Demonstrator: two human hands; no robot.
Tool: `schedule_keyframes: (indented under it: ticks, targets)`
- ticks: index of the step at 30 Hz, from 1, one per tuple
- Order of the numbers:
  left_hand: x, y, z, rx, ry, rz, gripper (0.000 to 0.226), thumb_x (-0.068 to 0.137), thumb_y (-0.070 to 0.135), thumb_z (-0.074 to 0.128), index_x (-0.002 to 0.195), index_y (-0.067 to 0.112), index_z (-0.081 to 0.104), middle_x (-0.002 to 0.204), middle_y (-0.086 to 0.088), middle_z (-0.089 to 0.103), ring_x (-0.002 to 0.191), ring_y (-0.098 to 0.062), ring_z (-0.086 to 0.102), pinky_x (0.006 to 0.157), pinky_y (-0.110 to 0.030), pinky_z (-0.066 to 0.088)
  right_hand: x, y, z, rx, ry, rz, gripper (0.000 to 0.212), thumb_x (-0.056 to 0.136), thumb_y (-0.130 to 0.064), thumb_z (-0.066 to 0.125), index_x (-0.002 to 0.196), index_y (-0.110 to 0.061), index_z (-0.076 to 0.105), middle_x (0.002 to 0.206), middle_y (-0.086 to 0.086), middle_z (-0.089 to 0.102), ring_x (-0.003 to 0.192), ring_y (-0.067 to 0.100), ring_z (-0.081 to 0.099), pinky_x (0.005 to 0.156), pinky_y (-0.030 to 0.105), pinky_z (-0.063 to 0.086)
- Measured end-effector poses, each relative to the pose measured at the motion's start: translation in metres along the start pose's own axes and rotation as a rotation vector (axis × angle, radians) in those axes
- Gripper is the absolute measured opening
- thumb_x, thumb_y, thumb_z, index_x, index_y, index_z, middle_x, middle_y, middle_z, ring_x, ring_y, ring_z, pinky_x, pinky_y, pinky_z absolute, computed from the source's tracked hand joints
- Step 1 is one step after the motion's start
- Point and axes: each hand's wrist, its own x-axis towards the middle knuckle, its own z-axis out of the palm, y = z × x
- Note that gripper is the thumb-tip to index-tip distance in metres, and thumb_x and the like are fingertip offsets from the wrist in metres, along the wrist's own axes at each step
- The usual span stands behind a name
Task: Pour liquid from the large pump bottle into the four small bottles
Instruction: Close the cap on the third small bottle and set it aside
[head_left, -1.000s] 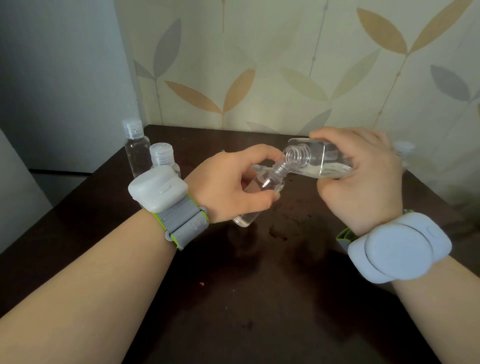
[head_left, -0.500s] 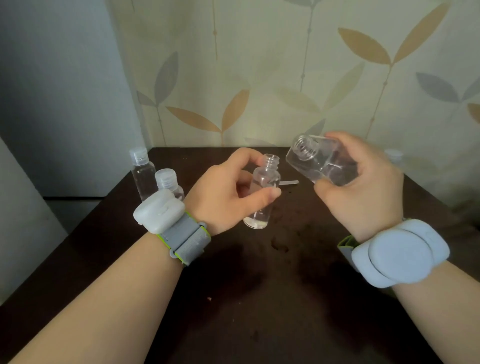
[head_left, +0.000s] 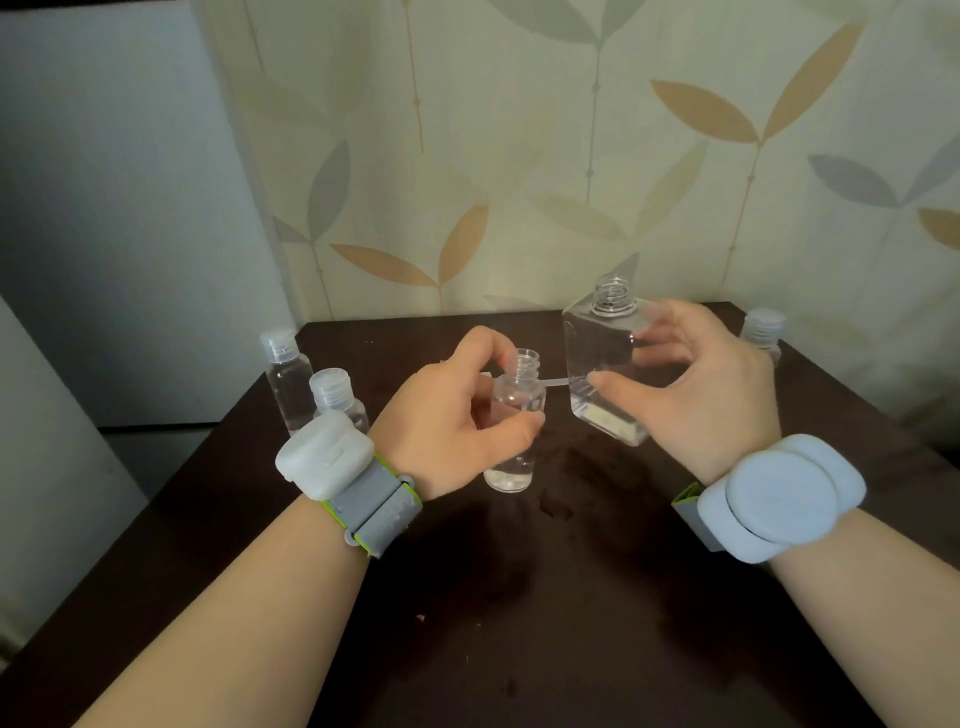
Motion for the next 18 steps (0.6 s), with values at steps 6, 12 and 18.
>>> schedule_keyframes:
  ticks: [6,12,18]
  targets:
    - [-0.0004,-0.0005,0.0002,0.08,-0.009,0.015,0.033,0.073,0.026,0.067,0.08,0.028,0.035,0.057,0.0,0.061,0.052,-0.021,0.052,0.056,-0.028,0.041,-0.0024,0.0019,0.0027,0.004,-0.053,-0.006,0.049,0.059,-0.031,0.078,0.103,-0.023,0.059,0.085,-0.017,0.059,0.074,-0.002,0.059,0.068,-0.002,0.037]
    - [-0.0018,0.0024,0.0004,0.072,0.001,0.03,0.032,0.068,0.032,0.064,0.08,0.028,0.035,0.058,-0.002,0.062,0.052,-0.02,0.052,0.057,-0.03,0.043,-0.0027,0.004,0.0041,0.016,-0.067,-0.018,0.05,0.057,-0.03,0.076,0.103,-0.025,0.06,0.085,-0.019,0.059,0.075,-0.001,0.06,0.069,-0.004,0.035]
    - [-0.0027,0.004,-0.0011,0.073,0.015,0.048,0.032,0.063,0.041,0.059,0.077,0.03,0.033,0.053,0.005,0.057,0.047,-0.011,0.046,0.056,-0.028,0.042,-0.0031,0.0069,0.0066,0.044,-0.101,-0.023,0.057,0.057,-0.026,0.079,0.109,-0.025,0.055,0.087,-0.016,0.062,0.077,-0.006,0.061,0.071,-0.003,0.037]
